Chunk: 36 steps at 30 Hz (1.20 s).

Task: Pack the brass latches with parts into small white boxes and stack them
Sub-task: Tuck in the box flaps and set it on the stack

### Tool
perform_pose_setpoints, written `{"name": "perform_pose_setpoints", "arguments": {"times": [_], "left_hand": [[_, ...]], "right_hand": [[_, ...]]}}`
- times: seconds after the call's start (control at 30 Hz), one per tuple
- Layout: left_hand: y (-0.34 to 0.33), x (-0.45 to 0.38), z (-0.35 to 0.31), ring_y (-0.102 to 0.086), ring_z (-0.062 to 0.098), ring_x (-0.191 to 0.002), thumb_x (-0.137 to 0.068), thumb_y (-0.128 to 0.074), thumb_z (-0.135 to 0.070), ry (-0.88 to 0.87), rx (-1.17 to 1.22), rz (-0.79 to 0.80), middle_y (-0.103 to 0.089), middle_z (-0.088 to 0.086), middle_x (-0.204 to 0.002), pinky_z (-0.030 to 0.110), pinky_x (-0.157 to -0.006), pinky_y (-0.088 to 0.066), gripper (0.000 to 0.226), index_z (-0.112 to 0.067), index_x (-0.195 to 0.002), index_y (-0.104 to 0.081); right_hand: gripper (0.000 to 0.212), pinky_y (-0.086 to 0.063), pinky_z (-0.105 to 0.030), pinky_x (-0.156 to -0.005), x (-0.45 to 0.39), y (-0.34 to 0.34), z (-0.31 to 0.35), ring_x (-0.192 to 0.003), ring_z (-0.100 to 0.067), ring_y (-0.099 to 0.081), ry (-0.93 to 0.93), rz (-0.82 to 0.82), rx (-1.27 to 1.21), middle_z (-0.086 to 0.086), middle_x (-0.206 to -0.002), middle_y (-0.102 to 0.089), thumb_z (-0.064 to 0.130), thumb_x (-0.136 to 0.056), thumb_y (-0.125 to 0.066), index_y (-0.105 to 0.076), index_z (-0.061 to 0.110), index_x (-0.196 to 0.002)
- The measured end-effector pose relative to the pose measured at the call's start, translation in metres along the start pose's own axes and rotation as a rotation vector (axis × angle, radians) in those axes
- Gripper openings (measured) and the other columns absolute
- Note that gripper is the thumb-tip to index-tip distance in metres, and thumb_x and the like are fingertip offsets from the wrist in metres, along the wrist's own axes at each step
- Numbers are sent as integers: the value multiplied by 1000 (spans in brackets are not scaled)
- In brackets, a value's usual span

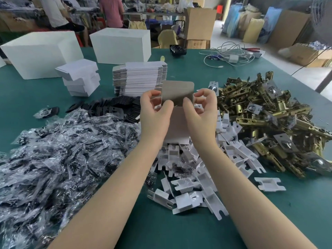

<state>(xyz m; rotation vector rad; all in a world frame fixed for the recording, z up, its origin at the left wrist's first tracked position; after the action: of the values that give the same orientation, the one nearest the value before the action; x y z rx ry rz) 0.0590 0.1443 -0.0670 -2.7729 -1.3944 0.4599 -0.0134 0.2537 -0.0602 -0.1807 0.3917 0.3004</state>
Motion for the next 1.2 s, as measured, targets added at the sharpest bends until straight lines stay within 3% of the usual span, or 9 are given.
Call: {"name": "perform_pose_setpoints", "arguments": {"times": [0.17, 0.3, 0.47, 0.57, 0.63, 0.73, 0.87, 1.0, 1.2], "left_hand": [[9, -4, -8, -63, -6, -85, -92, -70, -17, -138, -51, 127, -65, -7, -97, 10, -74, -47, 19, -26, -103, -58], [15, -4, -7, -67, -4, -87, -90, -73, -11, -213, -23, 145, -69, -9, -94, 13, -77, -50, 19, -24, -100, -64], [16, -4, -4, -63, -7, -76, -96, -65, -22, -247, -116, 215, -71, -18, -80, 8, -71, -46, 7, -27, -93, -69], [19, -7, -2, -59, 0, -67, -103, -50, -25, -202, -114, 198, -72, -8, -82, 9, -59, -46, 26, -25, -91, -73], [19, -9, -5, -58, -2, -65, -100, -53, -20, -194, -108, 197, -70, -18, -79, 10, -54, -45, 24, -27, -90, -74], [17, -13, -4, -57, -2, -64, -92, -61, -18, -121, -46, 197, -71, -20, -78, 14, -48, -47, 28, -40, -82, -77], [16, -14, -1, -61, -3, -73, -79, -64, -20, -36, 58, 178, -71, -19, -85, 18, -55, -52, 33, -49, -96, -68], [16, -15, -9, -63, -6, -80, -85, -61, -14, -120, -18, 258, -70, -23, -85, 14, -67, -51, 36, -41, -108, -65], [24, -17, -15, -52, -2, -62, -97, -61, -11, -203, -152, 408, -66, -25, -78, 12, -60, -44, 16, -24, -100, -69]], "right_hand": [[26, -48, -17, -69, 3, 6, 6, -86, 0, -55, 216, 19, 78, 13, -91, -55, 17, -93, -66, -49, 38, -95], [22, -50, -18, -67, 2, 6, 6, -84, 1, -59, 270, 52, 114, 15, -90, -59, 15, -93, -64, -55, 34, -94], [14, -38, -14, -57, 2, 8, 3, -60, 2, -51, 255, 110, 125, 16, -76, -60, 21, -96, -59, -60, 30, -85], [21, -33, -13, -56, 1, 9, 0, -60, 4, -45, 214, 141, 98, 23, -66, -55, 19, -99, -50, -63, 18, -83], [23, -34, -13, -57, -2, 9, -1, -61, 4, -45, 144, 155, 52, 23, -65, -56, 15, -100, -51, -63, 18, -81], [13, -39, -14, -61, -4, 9, -4, -64, 1, -49, 21, 172, -64, 20, -71, -60, 12, -97, -55, -62, 21, -90], [28, -45, -16, -68, -6, 7, -7, -74, 0, -57, -78, 229, -136, 20, -81, -68, 18, -90, -54, -55, 32, -115], [23, -47, -17, -72, -6, 7, 0, -81, 2, -61, -11, 255, -72, 20, -90, -71, 15, -95, -51, -64, 30, -108], [21, -41, -22, -70, -3, 11, 2, -80, -13, -52, 117, 276, 89, 13, -83, -61, 16, -102, -46, -61, 30, -100]]}}
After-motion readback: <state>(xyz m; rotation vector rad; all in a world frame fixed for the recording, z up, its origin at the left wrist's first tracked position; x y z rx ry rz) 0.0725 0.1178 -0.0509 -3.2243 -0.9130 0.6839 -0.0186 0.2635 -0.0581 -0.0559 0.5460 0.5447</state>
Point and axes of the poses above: each hand's wrist, its own x-axis away from the middle knuckle, its own y-axis out of the back of the hand, z = x × y, the point moved 5 cm from there along -x, towards the middle knuckle
